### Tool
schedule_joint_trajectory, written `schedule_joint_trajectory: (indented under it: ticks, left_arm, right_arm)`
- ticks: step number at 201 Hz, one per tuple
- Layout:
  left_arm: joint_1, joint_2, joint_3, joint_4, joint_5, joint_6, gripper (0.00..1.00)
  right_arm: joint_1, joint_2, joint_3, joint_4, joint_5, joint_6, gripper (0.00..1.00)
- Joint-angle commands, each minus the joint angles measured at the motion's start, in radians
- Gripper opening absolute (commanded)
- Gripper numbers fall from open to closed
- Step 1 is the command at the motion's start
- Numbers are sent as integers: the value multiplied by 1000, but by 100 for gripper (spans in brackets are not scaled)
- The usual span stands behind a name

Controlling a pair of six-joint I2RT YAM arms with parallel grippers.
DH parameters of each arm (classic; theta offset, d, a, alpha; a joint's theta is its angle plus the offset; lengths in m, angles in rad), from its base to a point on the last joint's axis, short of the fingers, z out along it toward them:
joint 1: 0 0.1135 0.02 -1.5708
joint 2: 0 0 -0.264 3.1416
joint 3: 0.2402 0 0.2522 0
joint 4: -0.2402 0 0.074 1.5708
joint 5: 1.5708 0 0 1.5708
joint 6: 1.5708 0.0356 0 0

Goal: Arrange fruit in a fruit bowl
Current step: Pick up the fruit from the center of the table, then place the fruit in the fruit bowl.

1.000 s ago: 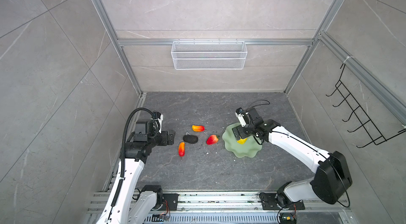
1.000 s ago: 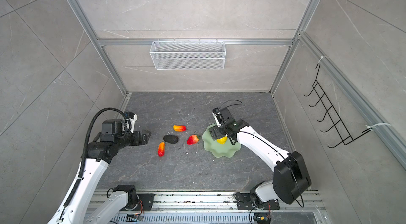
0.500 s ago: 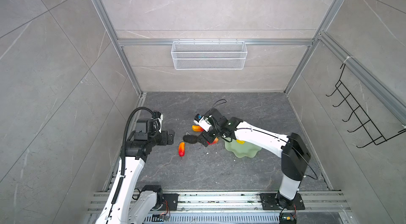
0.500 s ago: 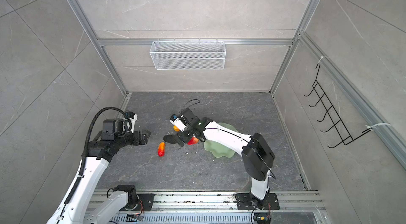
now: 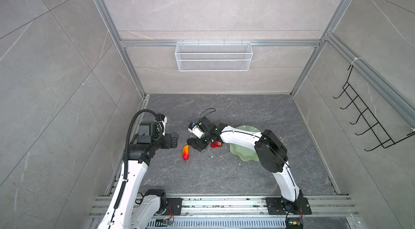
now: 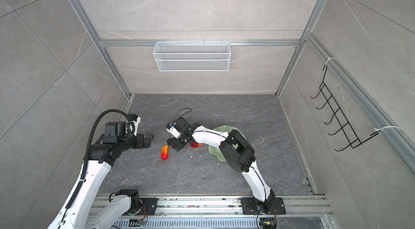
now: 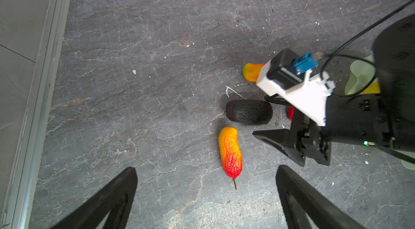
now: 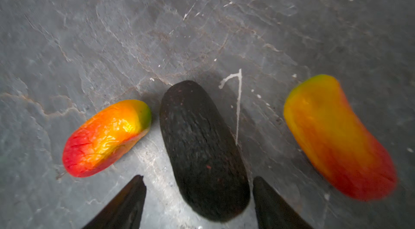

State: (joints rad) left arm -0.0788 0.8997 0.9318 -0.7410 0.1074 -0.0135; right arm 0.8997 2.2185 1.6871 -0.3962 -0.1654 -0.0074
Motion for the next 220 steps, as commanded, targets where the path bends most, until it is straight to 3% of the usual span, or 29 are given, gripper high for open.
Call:
schedule_joint_trajectory:
  ticks: [1, 30, 48, 62, 100, 149, 220]
  left_arm:
    - [0, -17, 18, 6, 15, 26, 100]
    - [1, -26, 12, 5, 17, 26, 100]
    - [1, -29, 9, 7, 16, 27, 100]
    - [0, -29, 7, 6, 14, 28, 100]
    - [1, -24, 9, 9, 16, 30, 100]
    - [1, -17, 7, 19, 32, 29, 100]
    - [0, -23, -3, 28, 53, 16, 100]
  right_arm:
    - [9, 44, 62, 23, 7, 32, 68]
    - [11, 67, 92, 9, 24, 38, 49]
    - [11, 52, 88, -2, 20, 38, 32]
    - [11, 16, 72, -17, 23, 33, 26]
    - [2, -264, -127, -19, 86, 15, 24]
    - [-101, -621, -445, -145, 250, 73, 24]
    - [-155, -751, -696, -212, 374, 156, 23]
